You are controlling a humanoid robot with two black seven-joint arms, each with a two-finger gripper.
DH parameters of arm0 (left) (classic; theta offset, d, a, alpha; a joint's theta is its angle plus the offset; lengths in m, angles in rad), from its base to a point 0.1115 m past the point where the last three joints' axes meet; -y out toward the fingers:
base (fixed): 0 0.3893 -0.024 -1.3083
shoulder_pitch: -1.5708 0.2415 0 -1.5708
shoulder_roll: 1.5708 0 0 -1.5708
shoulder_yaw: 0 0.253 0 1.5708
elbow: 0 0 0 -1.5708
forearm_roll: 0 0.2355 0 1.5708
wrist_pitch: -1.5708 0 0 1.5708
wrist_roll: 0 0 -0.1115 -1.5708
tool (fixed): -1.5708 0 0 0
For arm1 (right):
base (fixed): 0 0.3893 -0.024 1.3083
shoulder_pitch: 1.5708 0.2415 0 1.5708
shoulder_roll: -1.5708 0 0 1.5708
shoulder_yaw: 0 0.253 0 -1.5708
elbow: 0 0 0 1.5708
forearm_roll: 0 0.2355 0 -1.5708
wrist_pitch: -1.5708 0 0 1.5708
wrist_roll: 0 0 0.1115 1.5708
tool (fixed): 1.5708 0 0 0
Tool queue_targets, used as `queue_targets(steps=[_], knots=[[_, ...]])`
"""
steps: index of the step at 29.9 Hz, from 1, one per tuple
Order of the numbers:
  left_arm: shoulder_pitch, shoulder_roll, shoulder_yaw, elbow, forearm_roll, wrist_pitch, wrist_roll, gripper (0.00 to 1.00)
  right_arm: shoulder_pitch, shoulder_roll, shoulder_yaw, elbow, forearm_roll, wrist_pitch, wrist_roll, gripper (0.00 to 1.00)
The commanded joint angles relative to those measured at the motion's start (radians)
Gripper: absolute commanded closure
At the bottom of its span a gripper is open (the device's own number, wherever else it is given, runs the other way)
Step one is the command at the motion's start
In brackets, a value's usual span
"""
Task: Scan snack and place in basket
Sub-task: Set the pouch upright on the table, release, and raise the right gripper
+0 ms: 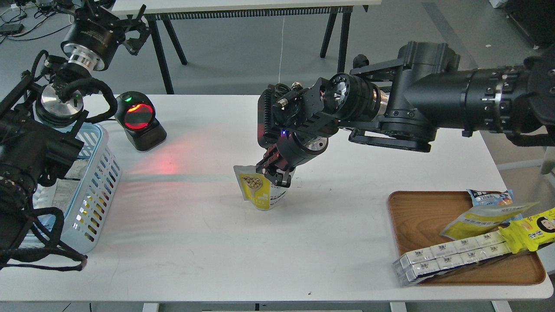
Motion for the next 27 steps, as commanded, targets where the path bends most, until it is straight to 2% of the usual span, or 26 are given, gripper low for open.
queue_targets(steps=[1, 3, 5, 7, 11, 13, 15, 17, 20, 24, 27], knots=[[-0.003, 0.001, 0.0, -0.003, 0.001, 0.0, 0.001, 0.0, 0.005, 0.0, 0.003, 0.003, 0.002, 0.0, 0.0, 0.84], [-0.003, 0.003, 0.0, -0.003, 0.001, 0.0, 0.002, 0.0, 0.014, 0.0, 0.014, 0.005, 0.005, 0.0, 0.0, 0.78], [-0.004, 0.006, 0.0, -0.003, 0.001, 0.0, 0.005, 0.0, 0.027, -0.002, 0.043, 0.014, 0.008, -0.002, 0.0, 0.66], [-0.004, 0.014, 0.0, -0.003, 0.001, 0.0, 0.007, 0.0, 0.045, -0.055, 0.098, 0.021, 0.02, 0.002, 0.0, 0.55], [-0.009, 0.024, 0.0, -0.004, 0.001, 0.0, 0.01, 0.0, 0.054, -0.159, 0.164, 0.081, 0.061, 0.008, 0.0, 0.44], [-0.009, 0.038, 0.0, -0.012, 0.001, 0.0, 0.012, 0.0, 0.051, -0.228, 0.221, 0.109, 0.078, 0.006, 0.0, 0.33], [-0.006, 0.066, 0.003, -0.038, 0.002, 0.0, 0.015, 0.0, 0.036, -0.316, 0.3, 0.136, 0.1, 0.008, 0.0, 0.15], [-0.004, 0.099, 0.035, -0.064, 0.007, 0.0, 0.041, 0.0, 0.001, -0.391, 0.359, 0.152, 0.136, 0.011, 0.0, 0.05], [-0.037, 0.161, 0.138, -0.101, 0.051, 0.0, 0.099, 0.01, -0.065, -0.484, 0.435, 0.153, 0.214, 0.008, 0.0, 0.03], [-0.099, 0.208, 0.212, -0.119, 0.152, 0.0, 0.102, 0.01, -0.204, -0.575, 0.569, 0.143, 0.391, 0.006, 0.0, 0.02], [-0.129, 0.254, 0.216, -0.177, 0.261, 0.0, 0.102, 0.01, -0.313, -0.597, 0.679, 0.137, 0.501, -0.005, 0.0, 0.02]])
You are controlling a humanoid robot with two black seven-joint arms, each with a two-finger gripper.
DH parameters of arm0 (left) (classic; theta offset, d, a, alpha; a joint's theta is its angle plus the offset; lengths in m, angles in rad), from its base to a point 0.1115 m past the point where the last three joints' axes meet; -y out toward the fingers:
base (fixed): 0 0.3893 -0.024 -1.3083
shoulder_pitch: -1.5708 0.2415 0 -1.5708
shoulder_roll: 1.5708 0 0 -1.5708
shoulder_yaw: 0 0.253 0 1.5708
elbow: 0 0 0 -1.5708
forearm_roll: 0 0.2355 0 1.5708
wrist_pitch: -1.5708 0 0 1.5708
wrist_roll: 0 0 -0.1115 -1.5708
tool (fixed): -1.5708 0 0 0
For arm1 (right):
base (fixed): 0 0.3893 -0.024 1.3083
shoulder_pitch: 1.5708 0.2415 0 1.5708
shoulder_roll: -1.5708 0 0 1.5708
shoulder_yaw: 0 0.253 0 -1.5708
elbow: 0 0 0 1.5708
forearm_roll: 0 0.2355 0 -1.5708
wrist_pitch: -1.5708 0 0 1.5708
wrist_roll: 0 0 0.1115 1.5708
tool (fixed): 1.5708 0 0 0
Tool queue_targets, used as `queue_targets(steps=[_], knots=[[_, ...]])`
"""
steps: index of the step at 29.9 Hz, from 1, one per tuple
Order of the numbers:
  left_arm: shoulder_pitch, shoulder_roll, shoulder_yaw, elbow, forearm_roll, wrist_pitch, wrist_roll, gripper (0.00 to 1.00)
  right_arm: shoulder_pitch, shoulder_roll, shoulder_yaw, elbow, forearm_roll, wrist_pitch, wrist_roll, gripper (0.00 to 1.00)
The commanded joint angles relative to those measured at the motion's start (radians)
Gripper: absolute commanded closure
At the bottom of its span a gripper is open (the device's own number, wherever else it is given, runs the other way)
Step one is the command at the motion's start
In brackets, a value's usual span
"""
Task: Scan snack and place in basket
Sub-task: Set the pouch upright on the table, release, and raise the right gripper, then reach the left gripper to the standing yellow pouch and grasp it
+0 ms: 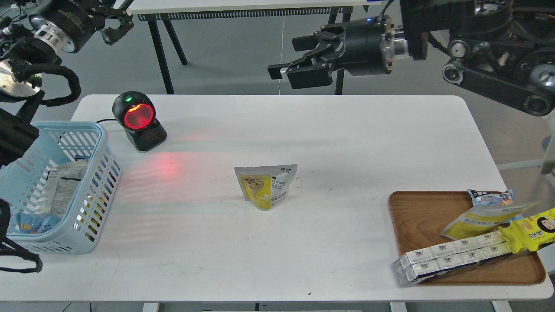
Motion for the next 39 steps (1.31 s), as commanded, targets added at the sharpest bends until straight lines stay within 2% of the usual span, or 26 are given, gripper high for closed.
queue_targets(steps=[1, 5, 9, 13, 18, 23, 26, 28, 31, 39], knots=[[-0.038, 0.058, 0.011, -0.078, 0.158, 0.0, 0.001, 0.01, -0.14, -0.04, 0.143, -0.01, 0.139, -0.009, 0.0, 0.02], [-0.054, 0.106, 0.01, -0.196, 0.34, 0.0, -0.002, 0.01, -0.263, -0.069, 0.266, -0.029, 0.253, -0.01, 0.0, 0.01], [-0.055, 0.186, 0.01, -0.39, 0.465, 0.0, -0.001, 0.01, -0.368, -0.086, 0.368, -0.09, 0.466, 0.005, 0.0, 0.01], [-0.072, 0.22, 0.011, -0.555, 0.687, 0.0, -0.001, 0.01, -0.408, -0.071, 0.4, -0.268, 0.708, 0.06, 0.0, 0.01], [-0.091, 0.195, 0.005, -0.673, 1.004, 0.0, -0.008, 0.01, -0.426, 0.012, 0.432, -0.512, 0.995, 0.177, 0.0, 0.01], [-0.086, 0.148, 0.011, -0.843, 1.244, 0.0, -0.062, 0.04, -0.441, 0.09, 0.48, -0.725, 1.26, 0.306, 0.0, 0.01], [-0.069, 0.109, 0.014, -0.929, 1.454, 0.0, -0.117, 0.04, -0.477, 0.156, 0.506, -0.854, 1.388, 0.313, 0.0, 0.0], [-0.054, 0.073, 0.051, -0.963, 1.569, 0.0, -0.149, 0.04, -0.497, 0.217, 0.524, -0.921, 1.416, 0.313, 0.0, 0.0], [-0.049, 0.04, 0.137, -0.972, 1.713, 0.0, -0.157, 0.05, -0.541, 0.256, 0.575, -0.952, 1.422, 0.313, 0.0, 0.0], [-0.049, -0.003, 0.392, -0.972, 2.034, 0.0, -0.194, 0.07, -0.652, 0.259, 0.658, -0.87, 1.424, 0.313, 0.0, 0.0]])
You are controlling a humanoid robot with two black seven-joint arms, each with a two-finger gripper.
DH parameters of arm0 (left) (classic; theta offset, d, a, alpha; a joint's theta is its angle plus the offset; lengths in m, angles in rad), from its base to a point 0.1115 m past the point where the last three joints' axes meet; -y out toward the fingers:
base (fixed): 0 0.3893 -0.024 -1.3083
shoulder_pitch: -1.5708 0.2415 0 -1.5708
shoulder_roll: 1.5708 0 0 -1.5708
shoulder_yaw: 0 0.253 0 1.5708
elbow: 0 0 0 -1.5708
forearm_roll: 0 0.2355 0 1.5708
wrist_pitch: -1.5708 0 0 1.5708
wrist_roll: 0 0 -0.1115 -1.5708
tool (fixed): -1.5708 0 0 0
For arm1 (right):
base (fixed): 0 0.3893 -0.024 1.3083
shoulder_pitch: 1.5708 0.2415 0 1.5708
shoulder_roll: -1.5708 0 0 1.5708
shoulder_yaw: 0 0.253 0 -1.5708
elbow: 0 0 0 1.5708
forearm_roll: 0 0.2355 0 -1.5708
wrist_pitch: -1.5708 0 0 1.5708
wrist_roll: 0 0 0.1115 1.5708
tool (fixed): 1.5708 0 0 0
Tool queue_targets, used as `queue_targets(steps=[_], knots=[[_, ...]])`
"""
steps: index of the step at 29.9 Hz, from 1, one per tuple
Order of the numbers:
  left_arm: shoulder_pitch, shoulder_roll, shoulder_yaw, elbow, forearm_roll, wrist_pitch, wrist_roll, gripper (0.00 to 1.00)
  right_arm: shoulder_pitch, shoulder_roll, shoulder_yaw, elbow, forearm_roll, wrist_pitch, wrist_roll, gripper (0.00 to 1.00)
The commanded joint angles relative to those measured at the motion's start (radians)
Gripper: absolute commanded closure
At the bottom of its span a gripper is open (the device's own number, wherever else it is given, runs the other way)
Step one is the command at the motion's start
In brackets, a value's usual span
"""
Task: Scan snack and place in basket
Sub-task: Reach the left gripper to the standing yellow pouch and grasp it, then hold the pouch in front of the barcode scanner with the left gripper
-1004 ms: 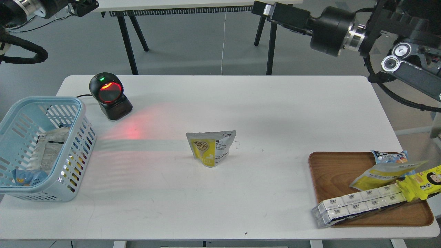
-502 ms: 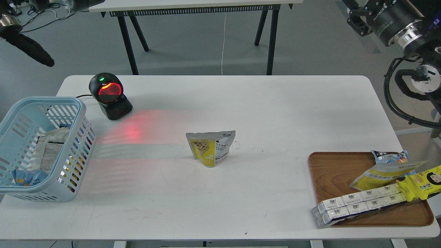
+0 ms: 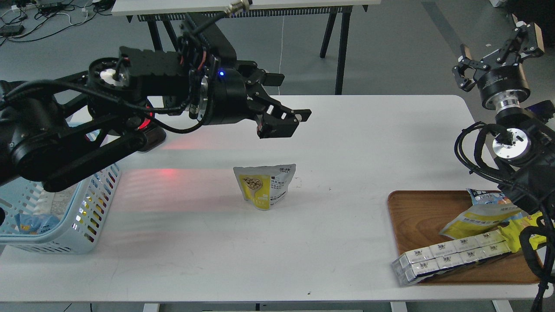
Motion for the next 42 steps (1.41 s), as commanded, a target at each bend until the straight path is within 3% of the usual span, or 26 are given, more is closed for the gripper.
queue_targets(steps=[1, 7, 18, 37, 40, 42], knots=[[0.001, -0.011, 0.126, 0.001, 0.128, 0.0, -0.013, 0.07, -0.048, -0.007, 0.006, 0.077, -0.001, 0.0, 0.0, 0.0], [0.003, -0.006, 0.306, 0.013, 0.237, 0.0, -0.013, 0.08, -0.064, -0.013, 0.008, 0.171, -0.001, 0.0, 0.0, 0.0], [0.056, -0.015, 0.303, 0.062, 0.237, 0.0, -0.013, 0.29, -0.059, -0.015, 0.022, 0.177, 0.0, 0.0, 0.0, 0.0], [0.056, -0.1, 0.303, 0.156, 0.237, 0.007, -0.013, 0.53, -0.061, -0.038, 0.022, 0.172, -0.001, 0.0, 0.0, 0.0], [0.056, -0.101, 0.304, 0.159, 0.237, 0.004, -0.013, 0.63, -0.061, -0.039, 0.025, 0.172, 0.0, 0.0, 0.0, 0.0], [0.058, -0.1, 0.306, 0.16, 0.237, 0.001, -0.01, 0.77, -0.061, -0.039, 0.036, 0.171, 0.0, 0.0, 0.0, 0.0]])
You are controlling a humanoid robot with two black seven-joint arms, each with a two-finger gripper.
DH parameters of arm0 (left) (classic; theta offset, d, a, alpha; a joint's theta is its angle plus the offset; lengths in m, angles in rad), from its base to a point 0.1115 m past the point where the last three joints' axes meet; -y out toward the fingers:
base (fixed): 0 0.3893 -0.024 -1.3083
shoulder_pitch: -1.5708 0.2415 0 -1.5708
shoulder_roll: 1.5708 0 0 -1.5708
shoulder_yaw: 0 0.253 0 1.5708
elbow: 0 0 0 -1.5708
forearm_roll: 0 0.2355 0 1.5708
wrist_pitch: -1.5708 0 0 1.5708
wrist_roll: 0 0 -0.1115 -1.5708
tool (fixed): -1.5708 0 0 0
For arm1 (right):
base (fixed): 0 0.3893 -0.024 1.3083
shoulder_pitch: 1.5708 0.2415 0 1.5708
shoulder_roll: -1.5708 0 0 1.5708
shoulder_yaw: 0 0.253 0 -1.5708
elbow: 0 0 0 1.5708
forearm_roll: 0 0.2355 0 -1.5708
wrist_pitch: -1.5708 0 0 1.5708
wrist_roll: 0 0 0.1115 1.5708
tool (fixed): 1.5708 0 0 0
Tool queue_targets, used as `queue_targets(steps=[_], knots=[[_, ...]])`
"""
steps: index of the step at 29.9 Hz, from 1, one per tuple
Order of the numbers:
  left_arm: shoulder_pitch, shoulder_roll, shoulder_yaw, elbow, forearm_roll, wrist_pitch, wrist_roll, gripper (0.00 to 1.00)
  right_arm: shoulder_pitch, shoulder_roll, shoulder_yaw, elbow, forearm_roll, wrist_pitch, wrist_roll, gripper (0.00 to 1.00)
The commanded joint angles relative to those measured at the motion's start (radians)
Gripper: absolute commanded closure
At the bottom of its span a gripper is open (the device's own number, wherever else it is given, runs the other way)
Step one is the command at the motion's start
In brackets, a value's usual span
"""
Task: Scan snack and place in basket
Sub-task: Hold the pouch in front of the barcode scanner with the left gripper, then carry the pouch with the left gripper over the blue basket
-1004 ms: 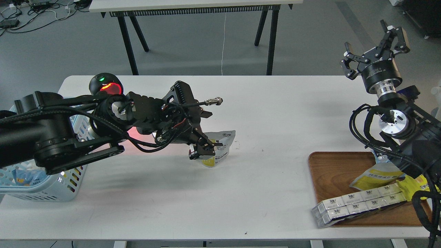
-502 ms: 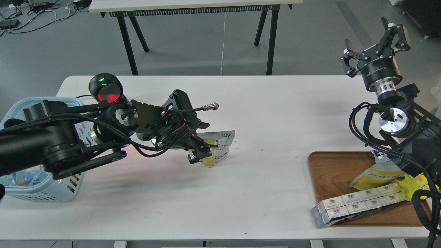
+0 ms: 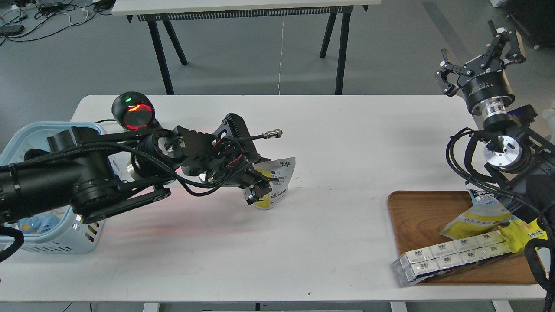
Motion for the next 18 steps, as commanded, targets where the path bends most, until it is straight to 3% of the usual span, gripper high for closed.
queue_targets(steps=[1, 4, 9, 18], knots=[[0.001, 0.001, 0.002, 0.003, 0.0, -0.006, 0.001, 0.82, 0.0, -0.001, 0.014, -0.001, 0.0, 0.0, 0.0, 0.0], [-0.001, 0.008, 0.0, 0.002, 0.0, -0.006, 0.001, 0.92, -0.001, -0.01, 0.017, -0.001, 0.0, 0.0, 0.0, 0.0], [-0.004, 0.022, -0.006, -0.003, 0.0, -0.006, -0.003, 0.99, 0.0, -0.013, 0.017, -0.001, 0.0, 0.0, 0.0, 0.0], [-0.001, 0.097, -0.047, -0.063, 0.0, -0.005, -0.06, 1.0, 0.0, -0.03, 0.037, -0.001, 0.0, 0.0, 0.0, 0.0]])
